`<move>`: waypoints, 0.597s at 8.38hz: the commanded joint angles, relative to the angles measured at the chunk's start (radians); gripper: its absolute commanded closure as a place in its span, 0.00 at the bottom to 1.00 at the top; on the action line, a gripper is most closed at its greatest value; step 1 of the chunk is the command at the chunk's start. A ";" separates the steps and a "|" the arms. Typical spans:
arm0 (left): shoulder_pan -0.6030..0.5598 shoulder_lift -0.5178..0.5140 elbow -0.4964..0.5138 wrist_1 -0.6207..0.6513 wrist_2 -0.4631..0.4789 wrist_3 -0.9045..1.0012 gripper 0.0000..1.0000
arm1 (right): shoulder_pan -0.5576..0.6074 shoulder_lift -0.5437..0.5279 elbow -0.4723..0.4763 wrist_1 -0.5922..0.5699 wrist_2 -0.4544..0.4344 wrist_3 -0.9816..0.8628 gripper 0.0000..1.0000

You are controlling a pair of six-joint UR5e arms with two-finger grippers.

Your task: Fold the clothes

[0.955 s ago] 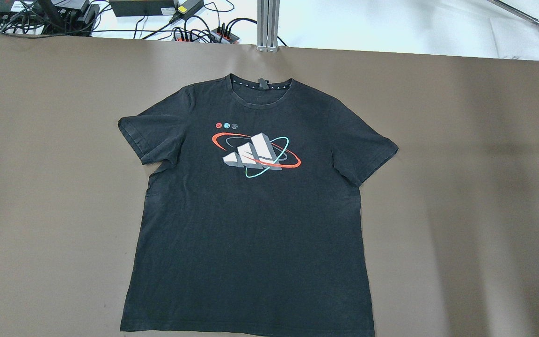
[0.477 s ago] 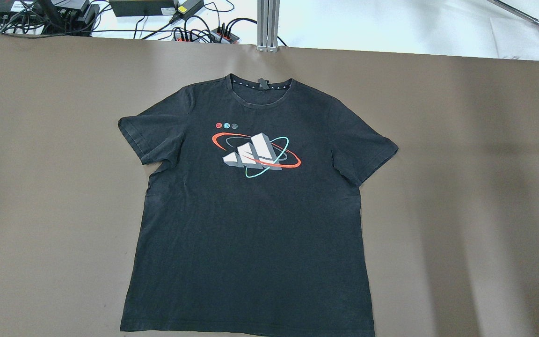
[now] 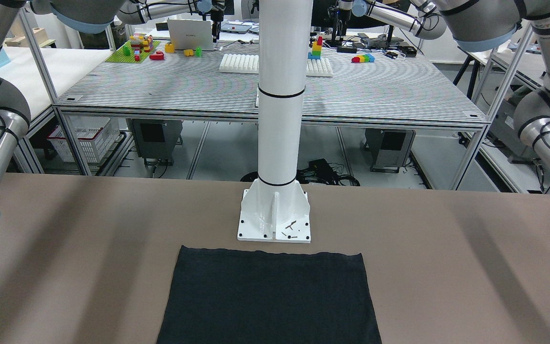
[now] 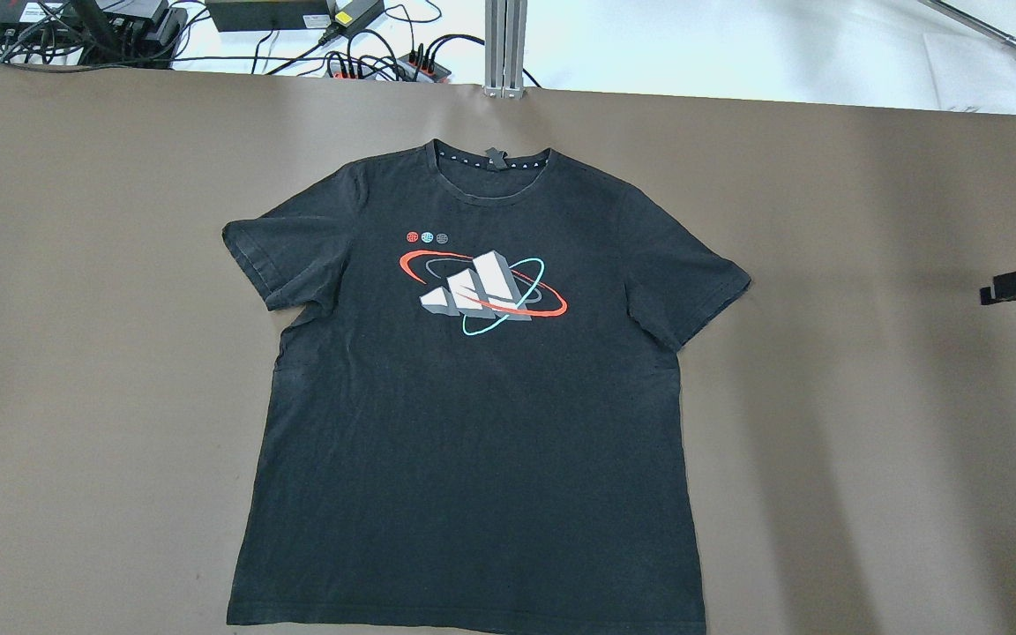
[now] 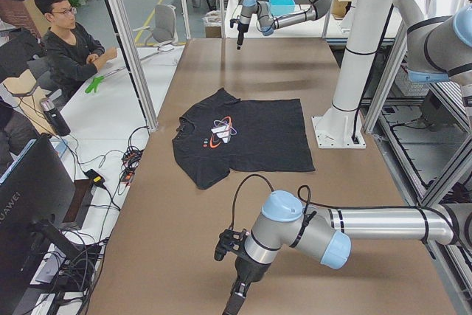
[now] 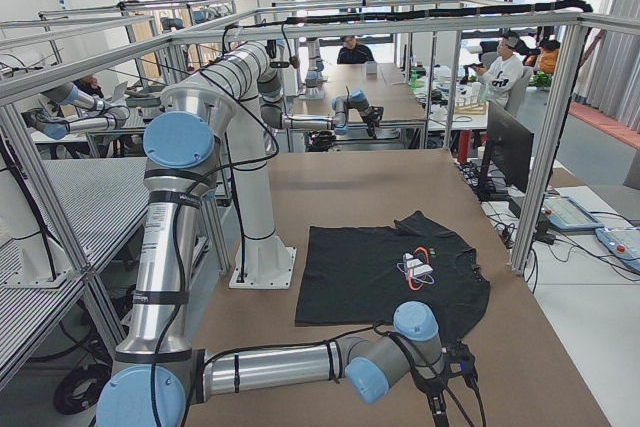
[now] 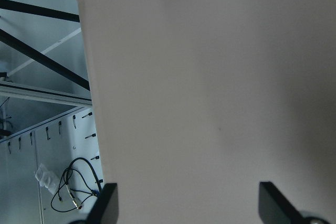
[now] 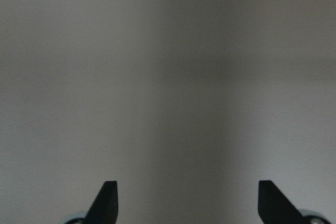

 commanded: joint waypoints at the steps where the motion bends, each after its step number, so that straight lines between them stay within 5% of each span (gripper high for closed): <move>1: 0.004 0.003 0.001 -0.003 -0.004 -0.001 0.06 | -0.175 0.139 -0.022 0.006 0.010 0.343 0.06; 5: 0.005 -0.007 0.004 -0.003 -0.011 -0.003 0.06 | -0.309 0.295 -0.074 0.006 -0.233 0.618 0.08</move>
